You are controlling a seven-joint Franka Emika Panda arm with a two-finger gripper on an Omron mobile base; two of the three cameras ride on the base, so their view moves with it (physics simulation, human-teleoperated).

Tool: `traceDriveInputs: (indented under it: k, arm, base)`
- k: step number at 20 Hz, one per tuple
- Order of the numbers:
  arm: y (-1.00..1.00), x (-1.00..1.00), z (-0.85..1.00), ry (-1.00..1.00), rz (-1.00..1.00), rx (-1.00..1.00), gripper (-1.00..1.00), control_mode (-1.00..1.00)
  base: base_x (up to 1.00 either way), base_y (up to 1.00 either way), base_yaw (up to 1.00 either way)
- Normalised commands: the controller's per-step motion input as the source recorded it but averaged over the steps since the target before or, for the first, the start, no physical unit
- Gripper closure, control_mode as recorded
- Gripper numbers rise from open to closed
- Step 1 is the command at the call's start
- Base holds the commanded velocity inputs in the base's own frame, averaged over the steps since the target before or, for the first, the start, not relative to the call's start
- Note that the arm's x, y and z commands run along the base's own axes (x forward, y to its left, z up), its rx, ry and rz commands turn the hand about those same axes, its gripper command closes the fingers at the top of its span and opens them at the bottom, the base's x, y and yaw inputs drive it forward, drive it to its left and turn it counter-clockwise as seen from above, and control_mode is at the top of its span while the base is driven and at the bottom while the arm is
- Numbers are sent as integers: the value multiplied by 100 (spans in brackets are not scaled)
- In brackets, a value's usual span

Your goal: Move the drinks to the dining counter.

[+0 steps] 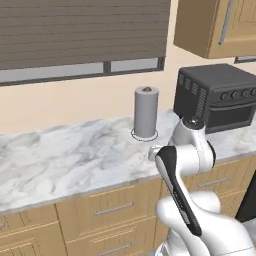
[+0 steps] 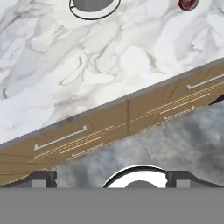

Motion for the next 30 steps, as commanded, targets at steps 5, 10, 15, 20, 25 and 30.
traceDriveInputs:
  k: [5,10,15,20,25,30]
  arm:
    - [0,0,0,0,0,0,-100,100]
    - [0,0,0,0,0,0,-100,100]
    - [0,0,0,0,0,0,-100,100]
    - [0,0,0,0,0,0,-100,100]
    - [-3,39,0,34,-4,0,-100,-100]
    - [-14,91,0,36,-7,0,-100,-100]
  base:
    - [48,-23,-55]
    - [94,0,-7]
    - [14,0,0]
    - [0,-2,0]
    - [1,-1,0]
    - [0,0,0]
